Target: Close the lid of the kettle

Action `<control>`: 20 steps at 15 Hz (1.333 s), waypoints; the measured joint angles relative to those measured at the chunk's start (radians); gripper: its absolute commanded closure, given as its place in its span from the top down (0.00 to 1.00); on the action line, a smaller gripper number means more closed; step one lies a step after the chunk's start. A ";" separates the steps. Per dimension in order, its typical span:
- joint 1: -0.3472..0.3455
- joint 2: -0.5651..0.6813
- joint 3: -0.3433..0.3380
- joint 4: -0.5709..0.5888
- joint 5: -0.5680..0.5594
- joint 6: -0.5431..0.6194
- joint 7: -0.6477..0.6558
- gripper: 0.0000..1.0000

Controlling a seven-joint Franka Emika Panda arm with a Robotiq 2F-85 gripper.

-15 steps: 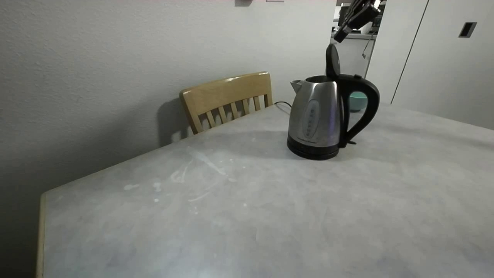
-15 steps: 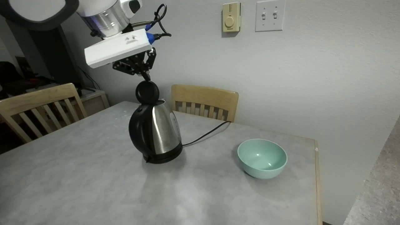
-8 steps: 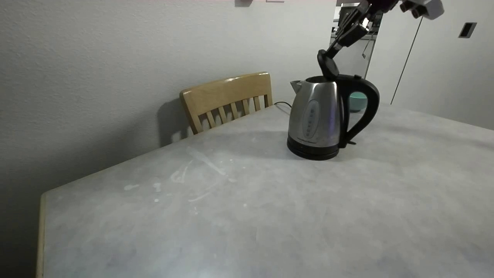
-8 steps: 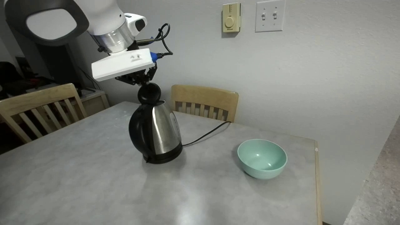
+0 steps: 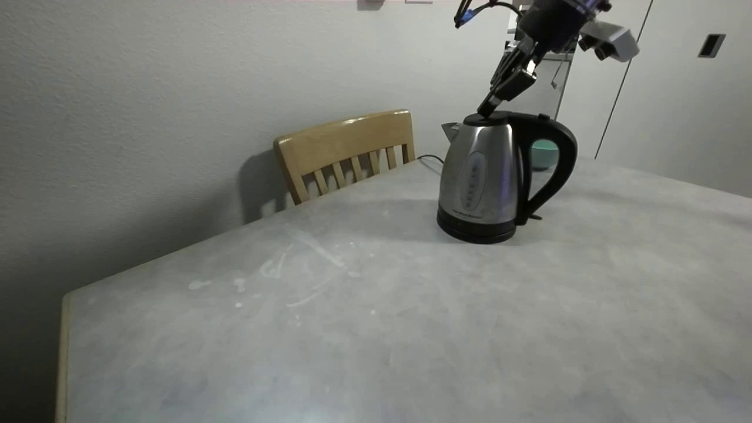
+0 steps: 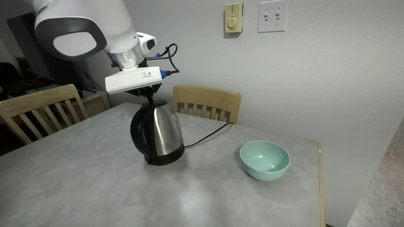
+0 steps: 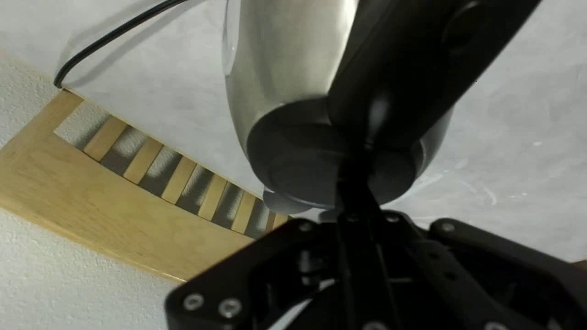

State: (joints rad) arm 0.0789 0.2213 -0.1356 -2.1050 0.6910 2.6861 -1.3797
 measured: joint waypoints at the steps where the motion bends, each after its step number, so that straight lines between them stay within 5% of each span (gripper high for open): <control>1: -0.001 0.011 -0.004 0.018 -0.002 -0.021 0.002 0.00; 13: -0.146 -0.008 0.181 0.057 -0.027 -0.110 -0.041 0.00; 17: -0.146 -0.110 0.184 0.027 -0.040 -0.109 -0.051 0.00; 20: -0.146 -0.193 0.153 -0.010 -0.177 -0.117 0.108 0.00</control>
State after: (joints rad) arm -0.0668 0.0286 0.0173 -2.1152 0.5139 2.5695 -1.2713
